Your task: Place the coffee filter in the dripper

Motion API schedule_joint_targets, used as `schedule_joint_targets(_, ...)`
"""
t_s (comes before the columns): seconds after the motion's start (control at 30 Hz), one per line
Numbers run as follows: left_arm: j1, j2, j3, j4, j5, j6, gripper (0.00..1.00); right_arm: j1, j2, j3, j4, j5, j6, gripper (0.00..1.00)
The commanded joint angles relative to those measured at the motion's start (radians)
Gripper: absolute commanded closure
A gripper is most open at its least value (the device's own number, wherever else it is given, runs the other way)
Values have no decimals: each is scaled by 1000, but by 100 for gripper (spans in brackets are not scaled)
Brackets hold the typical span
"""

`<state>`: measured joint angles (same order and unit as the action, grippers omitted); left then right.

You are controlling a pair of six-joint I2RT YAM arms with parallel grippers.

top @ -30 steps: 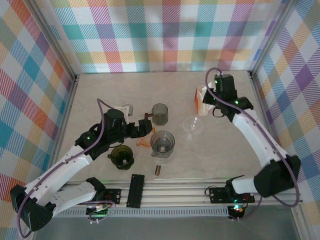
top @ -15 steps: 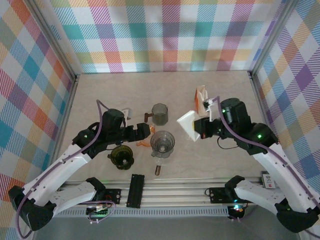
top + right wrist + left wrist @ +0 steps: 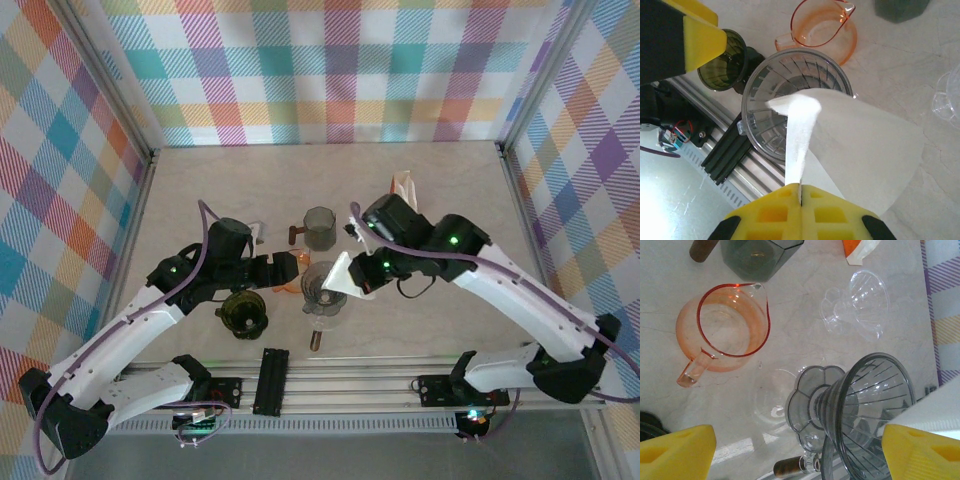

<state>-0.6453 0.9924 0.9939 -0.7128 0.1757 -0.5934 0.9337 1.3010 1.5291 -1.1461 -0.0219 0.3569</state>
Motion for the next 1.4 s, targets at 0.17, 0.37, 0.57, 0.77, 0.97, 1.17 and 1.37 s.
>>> schedule_joint_targets(0.17,7,-7,-4,-3,50,22,14,56,160,167,-134,62,-30,98)
schedule_joint_targets(0.37,7,-17,-1,0,40,27,11,95,267,244,-156,65,-46,96)
schedule_joint_targets(0.57,9,-42,4,-10,11,29,8,109,334,241,-125,39,-47,96)
schedule_joint_targets(0.77,10,-55,5,-8,10,24,6,111,361,199,-54,47,-33,95)
schedule_joint_targets(0.97,12,-62,7,-13,8,18,3,111,362,151,-9,55,-19,86)
schedule_joint_targets(1.17,13,-63,19,-11,11,11,2,110,289,103,44,61,-13,62)
schedule_joint_targets(1.37,15,-61,43,-22,2,15,2,110,170,28,101,93,8,40)
